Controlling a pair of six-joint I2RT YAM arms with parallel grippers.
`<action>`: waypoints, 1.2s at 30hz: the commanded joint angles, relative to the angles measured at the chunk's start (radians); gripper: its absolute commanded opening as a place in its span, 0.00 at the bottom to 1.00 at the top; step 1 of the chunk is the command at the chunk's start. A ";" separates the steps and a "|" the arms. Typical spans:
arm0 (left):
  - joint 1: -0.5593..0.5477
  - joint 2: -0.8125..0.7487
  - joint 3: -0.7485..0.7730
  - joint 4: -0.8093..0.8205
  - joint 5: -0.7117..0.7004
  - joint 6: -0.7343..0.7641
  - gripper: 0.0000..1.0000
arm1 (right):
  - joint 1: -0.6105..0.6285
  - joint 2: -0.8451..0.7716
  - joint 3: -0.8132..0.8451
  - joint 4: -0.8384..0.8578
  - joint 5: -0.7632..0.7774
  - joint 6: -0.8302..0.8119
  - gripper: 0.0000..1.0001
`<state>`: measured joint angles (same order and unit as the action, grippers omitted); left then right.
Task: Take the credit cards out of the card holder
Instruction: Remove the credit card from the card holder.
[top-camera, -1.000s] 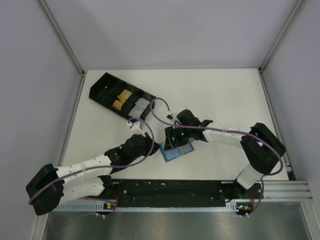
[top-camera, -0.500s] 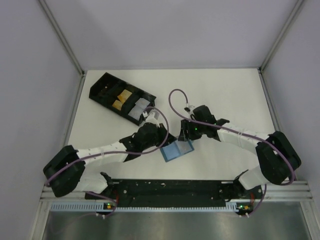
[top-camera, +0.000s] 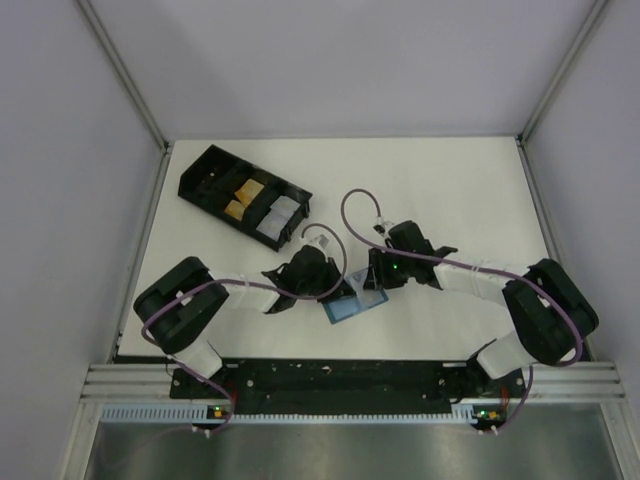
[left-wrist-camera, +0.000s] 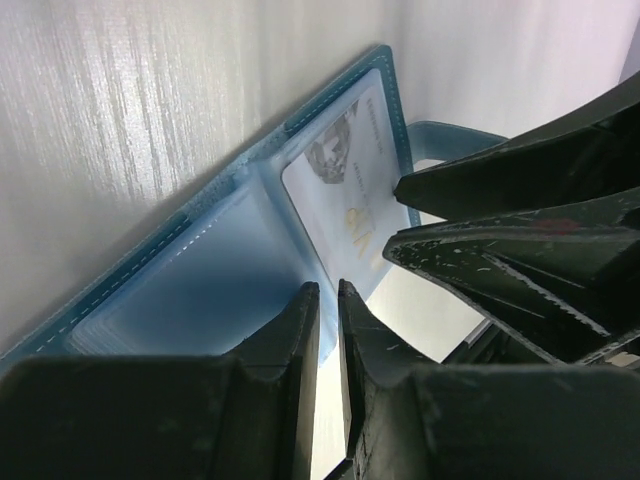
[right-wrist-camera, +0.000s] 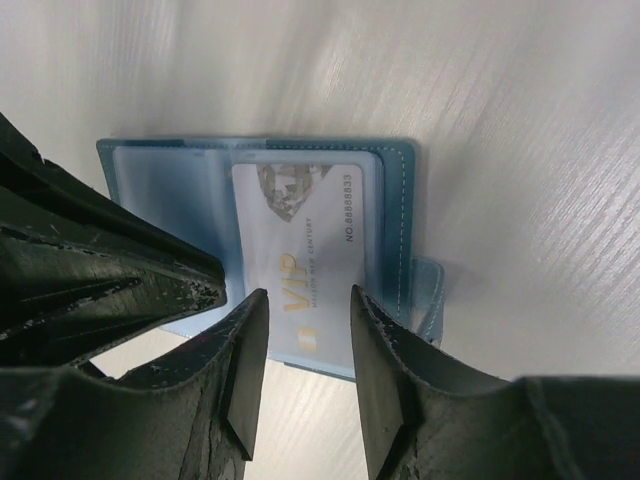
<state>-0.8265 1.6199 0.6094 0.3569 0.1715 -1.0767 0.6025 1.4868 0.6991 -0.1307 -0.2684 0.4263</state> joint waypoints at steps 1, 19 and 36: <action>0.004 0.029 0.029 0.079 0.029 -0.006 0.19 | -0.012 0.016 -0.019 0.042 0.021 0.023 0.37; 0.029 0.075 -0.014 0.103 0.003 -0.058 0.31 | -0.012 -0.056 -0.021 0.017 0.012 0.052 0.33; 0.038 0.067 -0.037 0.131 0.006 -0.074 0.12 | -0.024 0.003 0.069 -0.012 0.055 -0.008 0.29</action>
<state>-0.7937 1.6955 0.5880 0.4709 0.1936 -1.1545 0.5911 1.4639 0.7219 -0.1551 -0.2245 0.4446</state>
